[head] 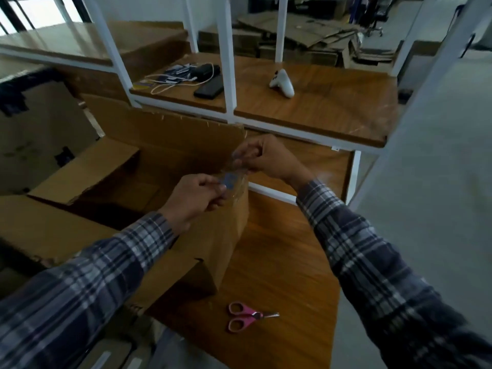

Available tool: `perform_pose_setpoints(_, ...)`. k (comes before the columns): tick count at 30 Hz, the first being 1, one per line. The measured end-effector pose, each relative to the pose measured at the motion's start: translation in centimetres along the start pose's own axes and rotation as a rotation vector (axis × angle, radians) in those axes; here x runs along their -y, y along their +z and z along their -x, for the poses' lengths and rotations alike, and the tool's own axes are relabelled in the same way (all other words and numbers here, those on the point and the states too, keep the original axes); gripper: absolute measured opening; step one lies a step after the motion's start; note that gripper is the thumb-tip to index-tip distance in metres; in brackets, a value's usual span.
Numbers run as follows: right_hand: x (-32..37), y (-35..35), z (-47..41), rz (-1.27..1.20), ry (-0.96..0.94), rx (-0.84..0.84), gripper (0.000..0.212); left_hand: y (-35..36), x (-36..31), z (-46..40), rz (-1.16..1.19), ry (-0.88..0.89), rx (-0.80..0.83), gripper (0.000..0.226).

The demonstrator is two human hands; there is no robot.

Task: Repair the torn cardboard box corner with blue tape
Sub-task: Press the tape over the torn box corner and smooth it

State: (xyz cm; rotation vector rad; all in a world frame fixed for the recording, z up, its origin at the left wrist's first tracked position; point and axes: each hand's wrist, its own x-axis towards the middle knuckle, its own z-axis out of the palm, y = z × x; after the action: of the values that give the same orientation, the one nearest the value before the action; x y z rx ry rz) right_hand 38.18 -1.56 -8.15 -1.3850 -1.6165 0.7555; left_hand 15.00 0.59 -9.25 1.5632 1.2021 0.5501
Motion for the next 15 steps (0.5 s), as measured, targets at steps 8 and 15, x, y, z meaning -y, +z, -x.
perform_pose_setpoints(8, -3.8, 0.3, -1.5, 0.127, 0.119, -0.038, 0.013, 1.8, 0.5, -2.2, 0.039, -0.112, -0.013, 0.014)
perform_pose_setpoints(15, -5.9, 0.1, -2.0, 0.097, 0.131, -0.076, 0.01, 2.9, 0.6, -4.5, 0.086, -0.196, -0.011, 0.014)
